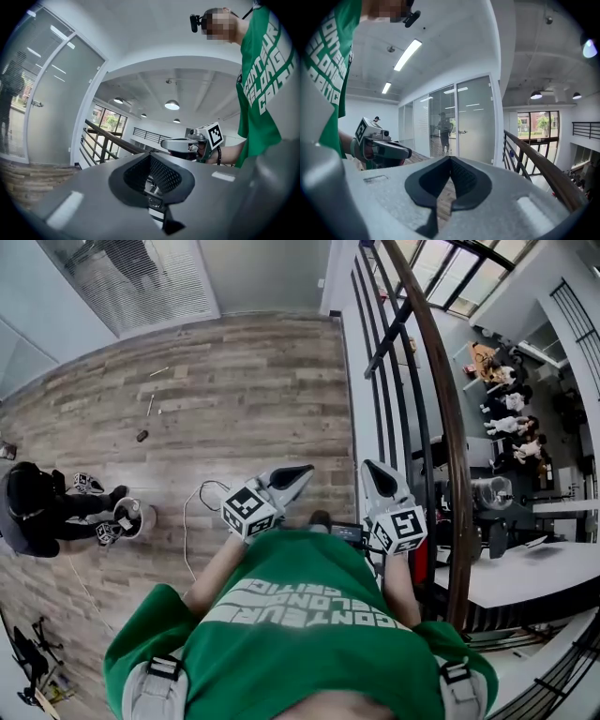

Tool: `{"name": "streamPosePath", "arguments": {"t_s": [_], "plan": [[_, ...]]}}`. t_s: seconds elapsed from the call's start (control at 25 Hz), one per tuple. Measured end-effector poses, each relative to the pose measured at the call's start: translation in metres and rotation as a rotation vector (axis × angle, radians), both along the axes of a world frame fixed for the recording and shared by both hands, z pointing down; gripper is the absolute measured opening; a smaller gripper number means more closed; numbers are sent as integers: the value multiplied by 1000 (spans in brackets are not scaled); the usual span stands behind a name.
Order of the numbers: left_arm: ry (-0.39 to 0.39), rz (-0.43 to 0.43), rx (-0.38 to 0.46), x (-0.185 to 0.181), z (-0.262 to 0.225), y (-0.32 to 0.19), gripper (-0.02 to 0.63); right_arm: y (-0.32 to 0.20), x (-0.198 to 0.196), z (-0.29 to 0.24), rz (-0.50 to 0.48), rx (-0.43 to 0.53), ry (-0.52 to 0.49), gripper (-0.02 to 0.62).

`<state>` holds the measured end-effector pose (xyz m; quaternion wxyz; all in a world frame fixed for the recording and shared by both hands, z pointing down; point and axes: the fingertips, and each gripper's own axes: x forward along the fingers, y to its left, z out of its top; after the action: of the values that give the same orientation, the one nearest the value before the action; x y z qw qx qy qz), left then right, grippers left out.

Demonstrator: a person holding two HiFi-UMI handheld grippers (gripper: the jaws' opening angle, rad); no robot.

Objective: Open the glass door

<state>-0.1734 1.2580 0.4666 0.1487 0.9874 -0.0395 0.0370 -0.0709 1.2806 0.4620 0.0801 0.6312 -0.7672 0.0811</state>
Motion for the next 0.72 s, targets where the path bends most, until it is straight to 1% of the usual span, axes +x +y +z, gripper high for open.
{"name": "streamPosePath", "arguments": {"t_s": [0.12, 0.24, 0.4, 0.56, 0.72], "plan": [[-7, -11, 4, 6, 4, -7, 17, -6, 10, 6, 0, -2, -6, -6], [-17, -33, -20, 10, 16, -4, 17, -3, 16, 18, -13, -23, -11, -6], [-35, -49, -53, 24, 24, -2, 17, -6, 24, 28, -48, -62, -22, -6], [-32, -67, -70, 40, 26, 2, 17, -6, 33, 36, -88, -88, -25, -6], [-32, -97, -61, 51, 20, 3, 17, -8, 42, 30, -125, -76, 0, -6]]}}
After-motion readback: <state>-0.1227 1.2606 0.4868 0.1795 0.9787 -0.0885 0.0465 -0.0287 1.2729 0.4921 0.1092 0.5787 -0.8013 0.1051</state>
